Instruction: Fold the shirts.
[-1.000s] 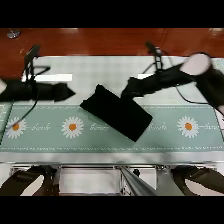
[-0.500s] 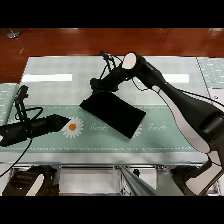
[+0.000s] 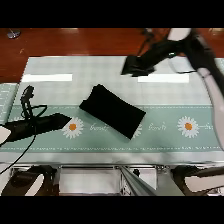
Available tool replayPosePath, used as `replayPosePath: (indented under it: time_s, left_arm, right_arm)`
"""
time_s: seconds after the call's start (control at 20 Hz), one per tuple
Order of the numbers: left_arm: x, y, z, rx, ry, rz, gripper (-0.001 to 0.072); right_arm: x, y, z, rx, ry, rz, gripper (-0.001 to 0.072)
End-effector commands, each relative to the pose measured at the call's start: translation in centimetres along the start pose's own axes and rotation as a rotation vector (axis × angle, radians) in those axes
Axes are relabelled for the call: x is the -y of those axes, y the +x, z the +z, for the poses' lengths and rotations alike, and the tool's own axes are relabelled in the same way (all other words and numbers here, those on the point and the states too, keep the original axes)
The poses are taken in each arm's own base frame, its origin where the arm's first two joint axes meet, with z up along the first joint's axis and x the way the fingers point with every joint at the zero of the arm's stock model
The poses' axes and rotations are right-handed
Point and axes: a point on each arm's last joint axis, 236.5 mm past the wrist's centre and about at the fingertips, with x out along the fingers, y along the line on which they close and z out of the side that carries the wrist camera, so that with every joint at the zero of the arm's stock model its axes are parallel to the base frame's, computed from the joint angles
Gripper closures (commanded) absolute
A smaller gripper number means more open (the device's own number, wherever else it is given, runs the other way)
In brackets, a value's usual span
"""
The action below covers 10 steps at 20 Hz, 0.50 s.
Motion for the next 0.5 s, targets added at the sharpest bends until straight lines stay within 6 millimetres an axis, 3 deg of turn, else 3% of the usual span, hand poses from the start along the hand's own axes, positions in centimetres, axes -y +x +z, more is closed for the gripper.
replayPosePath:
  time_s: [0.0, 0.1, 0.2, 0.25, 0.35, 0.45]
  left_arm:
    - [-0.2, 0.2, 1.2, 0.045, 0.0, 0.007, 0.0683]
    - [-0.4, 0.2, 1.5, 0.061, 0.013, 0.013, 0.0684]
    - [-0.4, 0.2, 1.6, 0.062, 0.031, 0.013, 0.0684]
    - [-0.4, 0.2, 1.7, 0.066, 0.031, 0.013, 0.0684]
    - [-0.3, 0.1, 2.0, 0.082, 0.029, 0.012, 0.0683]
    - [-0.3, 0.1, 2.3, 0.092, 0.024, 0.01, 0.0683]
  right_arm:
    - [9.1, -8.1, -5.4, 0.094, 0.081, -0.316, 0.0084]
    - [13.6, -7.4, -12.0, 0.172, 0.224, -0.432, 0.0084]
    - [15.7, -3.5, -18.2, 0.258, 0.478, -0.401, 0.0084]
    - [14.9, -0.8, -20.1, 0.276, 0.583, -0.295, 0.0084]
    - [11.9, 3.6, -21.7, 0.255, 0.703, -0.056, 0.0084]
    - [9.6, 5.6, -22.0, 0.188, 0.692, 0.075, 0.0084]
